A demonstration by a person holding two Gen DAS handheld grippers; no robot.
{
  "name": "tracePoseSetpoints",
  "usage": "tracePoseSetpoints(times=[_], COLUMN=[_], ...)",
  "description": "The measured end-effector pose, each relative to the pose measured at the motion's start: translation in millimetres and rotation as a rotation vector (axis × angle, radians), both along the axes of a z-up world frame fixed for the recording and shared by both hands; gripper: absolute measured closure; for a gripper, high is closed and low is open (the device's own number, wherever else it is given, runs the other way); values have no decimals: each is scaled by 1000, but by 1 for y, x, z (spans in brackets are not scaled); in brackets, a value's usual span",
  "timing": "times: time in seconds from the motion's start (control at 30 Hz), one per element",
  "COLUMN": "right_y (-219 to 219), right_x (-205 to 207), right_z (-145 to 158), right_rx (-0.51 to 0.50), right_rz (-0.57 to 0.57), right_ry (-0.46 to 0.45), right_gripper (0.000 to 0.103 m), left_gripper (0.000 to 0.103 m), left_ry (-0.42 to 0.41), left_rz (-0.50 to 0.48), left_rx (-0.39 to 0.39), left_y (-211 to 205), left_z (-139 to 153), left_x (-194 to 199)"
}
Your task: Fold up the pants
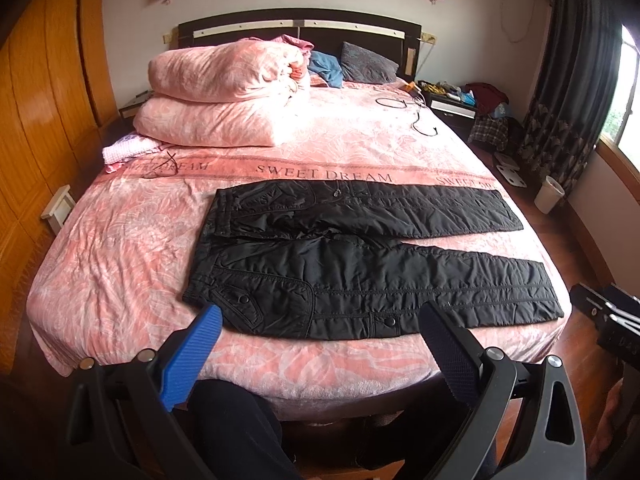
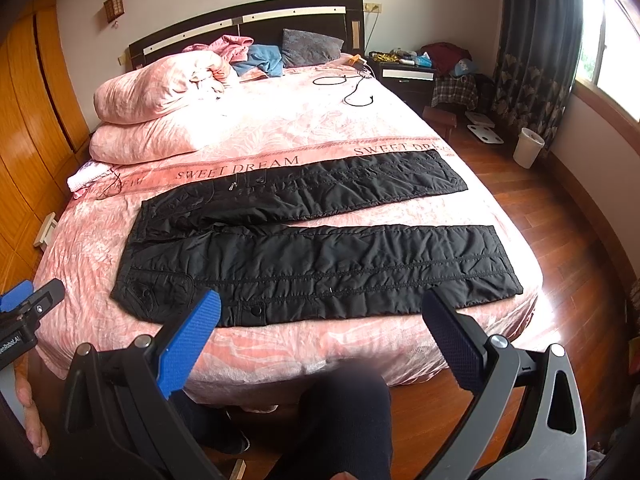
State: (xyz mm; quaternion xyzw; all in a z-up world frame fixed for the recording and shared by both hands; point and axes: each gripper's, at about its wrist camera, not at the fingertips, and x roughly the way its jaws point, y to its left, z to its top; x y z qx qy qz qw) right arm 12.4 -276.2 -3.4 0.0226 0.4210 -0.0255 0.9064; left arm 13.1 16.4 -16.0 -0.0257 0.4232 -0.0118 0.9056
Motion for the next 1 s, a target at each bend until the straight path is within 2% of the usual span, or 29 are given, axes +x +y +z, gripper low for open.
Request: tracePoseSetpoints(times=[0.07, 0.13, 0.2, 0.27, 0.3, 0.37, 0.43, 0.53, 0.63, 0.7, 0.77, 0.87, 1.0], right_y=[-4, -13, -25, -35, -39, -44, -48, -51, -51, -53, -56, -67, -94], right_x=[4, 15, 29, 34, 37, 39, 41, 46, 50, 52, 54, 58, 67], right_z=[-7, -27, -54, -74, -83, -99, -112, -130, -141, -146, -151, -162, -182], right_rx=[22, 72, 132, 165, 163, 165, 191, 237, 241, 245, 246, 261, 333], right_rz=[18, 47, 57, 47, 41, 38, 35, 31, 25, 16, 7, -17, -64], right_ry=[-27, -14, 62, 89, 97, 111, 128, 163, 187, 198, 208, 223, 253], right_gripper=[3, 3, 3, 3, 3, 3, 3, 3, 3, 3, 3, 3, 3], left_gripper=[4, 4, 4, 4, 4, 4, 4, 4, 4, 4, 5, 5, 10], left_ry=[50, 127, 184, 203, 218, 274, 302, 312, 369, 403, 406, 427, 458], left_rz=[-48, -60, -21, 51, 73, 141, 210, 278, 374, 421, 440, 434, 447], left_rx=[-58, -172, -290, -403, -407, -363, -378, -480, -545, -591, -613, -584, -549], left_y=[10, 33, 66, 103, 120, 152, 184, 226, 253, 264, 267, 261, 253], left_z=[-24, -54, -86, -117, -130, -156, -177, -207, -249, -274, -287, -298, -311], left_x=[11, 22, 31, 35, 38, 51, 65, 90, 114, 127, 137, 154, 168])
